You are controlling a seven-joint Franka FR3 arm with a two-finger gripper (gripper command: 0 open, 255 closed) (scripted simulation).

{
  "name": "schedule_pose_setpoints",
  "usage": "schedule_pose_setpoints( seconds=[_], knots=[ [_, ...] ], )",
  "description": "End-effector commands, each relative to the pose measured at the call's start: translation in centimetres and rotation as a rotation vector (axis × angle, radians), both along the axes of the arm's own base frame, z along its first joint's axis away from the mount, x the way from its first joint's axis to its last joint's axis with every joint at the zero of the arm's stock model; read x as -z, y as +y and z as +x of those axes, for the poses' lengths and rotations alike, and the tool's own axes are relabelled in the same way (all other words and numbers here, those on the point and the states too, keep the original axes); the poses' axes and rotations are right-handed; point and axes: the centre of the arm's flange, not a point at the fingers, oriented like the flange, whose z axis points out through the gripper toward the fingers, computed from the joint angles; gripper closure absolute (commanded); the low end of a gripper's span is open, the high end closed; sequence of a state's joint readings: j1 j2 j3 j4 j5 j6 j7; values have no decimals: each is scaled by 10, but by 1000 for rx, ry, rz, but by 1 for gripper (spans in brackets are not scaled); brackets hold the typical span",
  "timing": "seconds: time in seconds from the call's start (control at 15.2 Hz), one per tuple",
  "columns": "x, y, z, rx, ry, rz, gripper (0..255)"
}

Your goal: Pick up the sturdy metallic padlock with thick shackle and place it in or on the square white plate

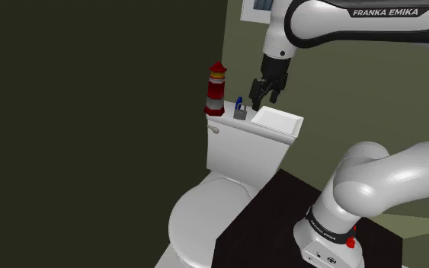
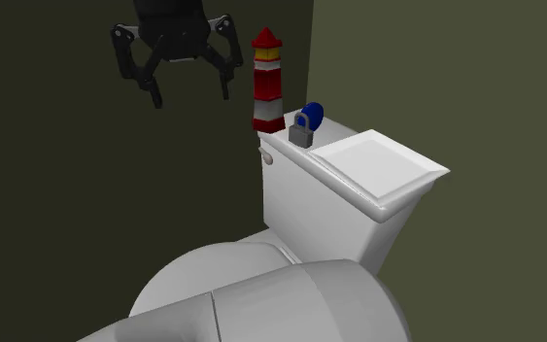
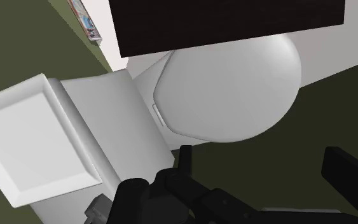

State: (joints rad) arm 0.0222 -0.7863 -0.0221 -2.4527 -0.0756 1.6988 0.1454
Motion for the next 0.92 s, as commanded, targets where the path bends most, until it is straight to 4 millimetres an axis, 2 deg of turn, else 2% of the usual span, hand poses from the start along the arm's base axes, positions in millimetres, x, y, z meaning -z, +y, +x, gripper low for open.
schedule_pose_setpoints(
  seconds=[0.0,0.86],
  knots=[
    [0,0,0,0,0,0,0],
    [64,-146,80,-189,18,48,0]
  ],
)
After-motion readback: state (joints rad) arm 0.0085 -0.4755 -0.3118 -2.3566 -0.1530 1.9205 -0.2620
